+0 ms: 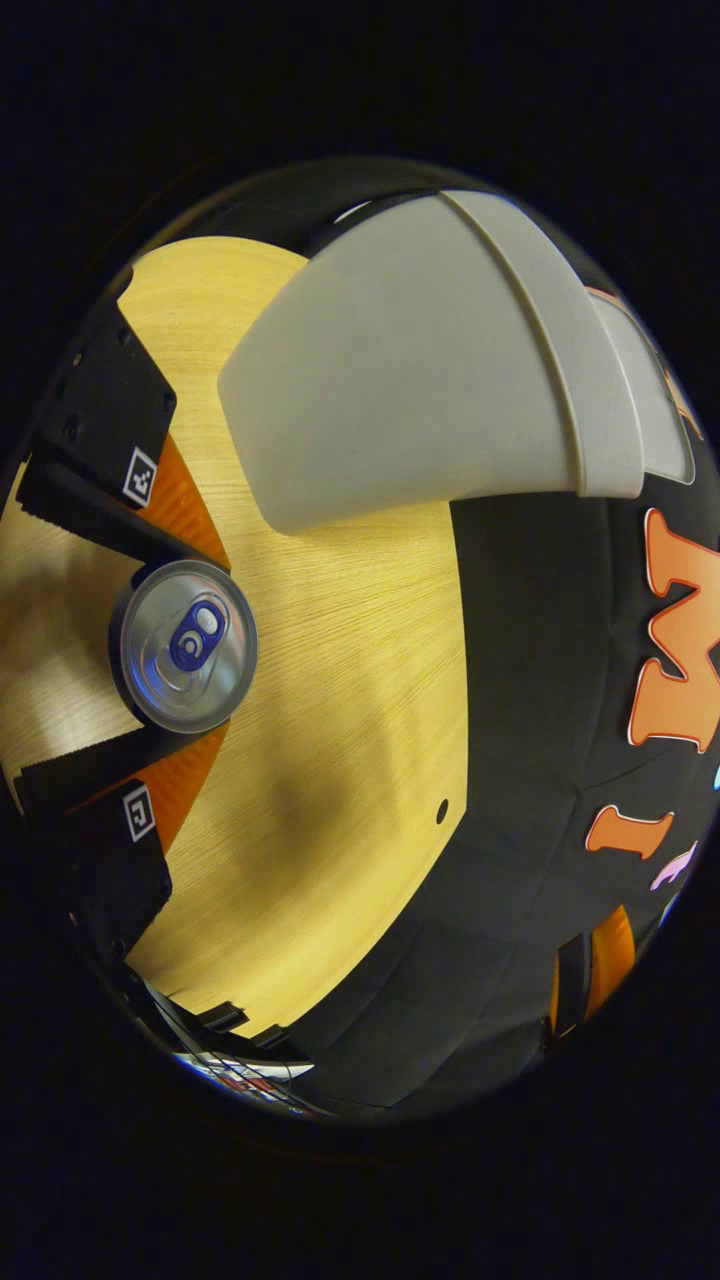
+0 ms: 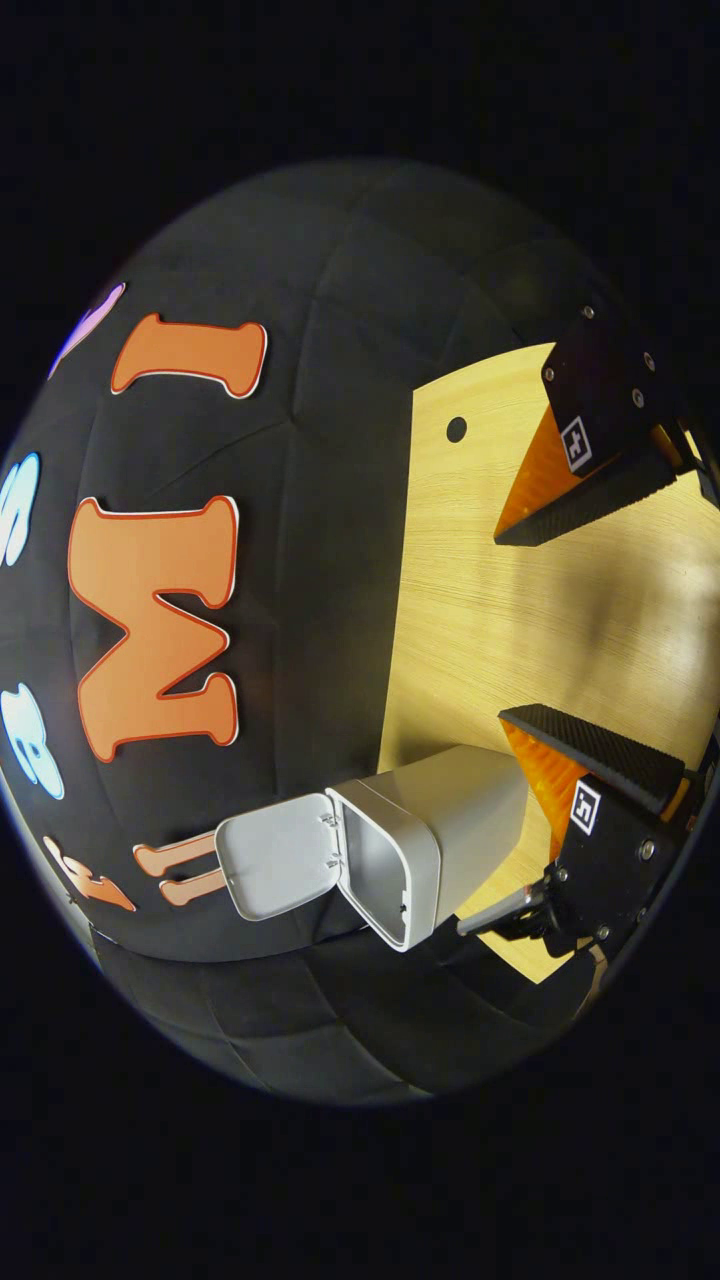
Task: Press the lid of the desktop garbage bin to open it, pick up the crumpled paper on the desktop and throw it into the bin, then pick up the pop can on the desktop and drop it into the bin, and finally close the garbage bin lid.
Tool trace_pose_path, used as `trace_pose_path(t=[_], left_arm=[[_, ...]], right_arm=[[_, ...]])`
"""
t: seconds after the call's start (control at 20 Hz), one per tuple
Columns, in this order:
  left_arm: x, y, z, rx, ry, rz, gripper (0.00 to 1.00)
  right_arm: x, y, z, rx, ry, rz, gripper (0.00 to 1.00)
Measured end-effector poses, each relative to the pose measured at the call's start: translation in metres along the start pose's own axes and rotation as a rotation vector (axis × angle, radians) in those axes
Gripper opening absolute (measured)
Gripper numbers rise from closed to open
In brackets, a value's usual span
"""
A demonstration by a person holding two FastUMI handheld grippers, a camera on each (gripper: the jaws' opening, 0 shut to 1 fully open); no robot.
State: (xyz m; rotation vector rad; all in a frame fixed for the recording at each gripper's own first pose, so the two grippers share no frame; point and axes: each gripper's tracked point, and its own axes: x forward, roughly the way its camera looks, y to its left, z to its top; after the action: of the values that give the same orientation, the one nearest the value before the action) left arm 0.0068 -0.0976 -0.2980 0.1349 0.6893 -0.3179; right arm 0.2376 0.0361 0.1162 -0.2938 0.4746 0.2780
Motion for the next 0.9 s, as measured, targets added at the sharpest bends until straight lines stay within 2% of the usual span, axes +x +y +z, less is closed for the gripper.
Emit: trace_pose_path(t=[0.75,0.9], left_arm=[[-0.136,0.022,0.126,-0.038,-0.159,0.021,0.85],[-0.16,0.041,0.151,-0.02,-0.181,0.072,0.84]], right_arm=[[-0.006,0.008,0.02,0.045,-0.058,0.044,0.95],[-0.007,0.009,0.025,0.051,-0.072,0.05,0.95]])
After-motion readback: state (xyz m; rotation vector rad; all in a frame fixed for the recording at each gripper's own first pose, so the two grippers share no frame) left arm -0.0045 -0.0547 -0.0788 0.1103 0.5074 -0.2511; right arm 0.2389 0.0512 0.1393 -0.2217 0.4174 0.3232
